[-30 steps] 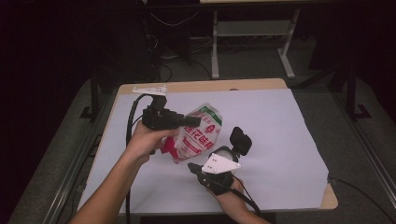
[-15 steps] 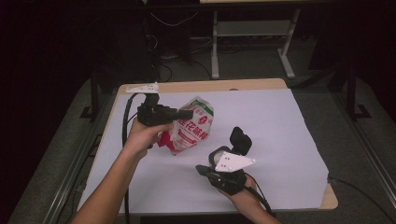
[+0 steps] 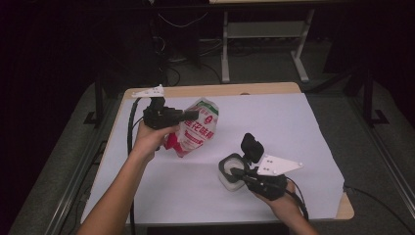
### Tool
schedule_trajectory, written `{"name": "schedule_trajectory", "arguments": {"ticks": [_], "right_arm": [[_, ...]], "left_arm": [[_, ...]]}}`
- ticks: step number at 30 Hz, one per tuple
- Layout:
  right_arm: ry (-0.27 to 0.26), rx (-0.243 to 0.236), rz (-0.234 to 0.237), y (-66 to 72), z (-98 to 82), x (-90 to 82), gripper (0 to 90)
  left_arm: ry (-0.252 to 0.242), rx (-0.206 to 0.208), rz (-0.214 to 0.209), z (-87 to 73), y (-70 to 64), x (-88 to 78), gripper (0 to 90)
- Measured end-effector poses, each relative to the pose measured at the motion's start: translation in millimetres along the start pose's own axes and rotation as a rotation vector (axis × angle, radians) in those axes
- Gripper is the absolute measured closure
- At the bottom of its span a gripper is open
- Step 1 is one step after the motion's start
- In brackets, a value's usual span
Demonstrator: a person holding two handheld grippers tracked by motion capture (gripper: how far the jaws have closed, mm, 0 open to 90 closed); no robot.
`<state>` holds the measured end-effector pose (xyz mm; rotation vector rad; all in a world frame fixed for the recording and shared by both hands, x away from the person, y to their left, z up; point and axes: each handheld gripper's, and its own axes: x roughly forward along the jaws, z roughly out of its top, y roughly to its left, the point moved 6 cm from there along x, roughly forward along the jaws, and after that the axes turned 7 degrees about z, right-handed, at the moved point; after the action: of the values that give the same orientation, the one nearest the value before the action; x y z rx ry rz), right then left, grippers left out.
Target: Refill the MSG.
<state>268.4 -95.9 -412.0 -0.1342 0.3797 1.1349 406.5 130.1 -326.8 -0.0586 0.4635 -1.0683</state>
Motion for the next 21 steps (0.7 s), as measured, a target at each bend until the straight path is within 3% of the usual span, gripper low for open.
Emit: {"name": "schedule_trajectory", "arguments": {"ticks": [3,11,15,21], "right_arm": [[-0.005,0.034,-0.041,-12.2,-9.3,-21.9,90.0],[0.011,0.074,-0.091,-27.6,-28.2,-52.7,90.0],[0.011,0.082,-0.101,-30.5,-29.0,-56.2,90.0],[0.029,0.086,-0.111,-37.7,-33.0,-58.4,90.0]], "left_arm": [[-0.013,-0.014,0.009,-4.1,9.6,7.4,89.8],[-0.007,-0.034,0.038,-24.5,27.0,9.3,89.8],[-0.045,-0.057,0.039,-31.3,32.9,-2.4,89.8],[-0.035,-0.043,0.069,-36.5,35.8,-26.7,89.8]]}}
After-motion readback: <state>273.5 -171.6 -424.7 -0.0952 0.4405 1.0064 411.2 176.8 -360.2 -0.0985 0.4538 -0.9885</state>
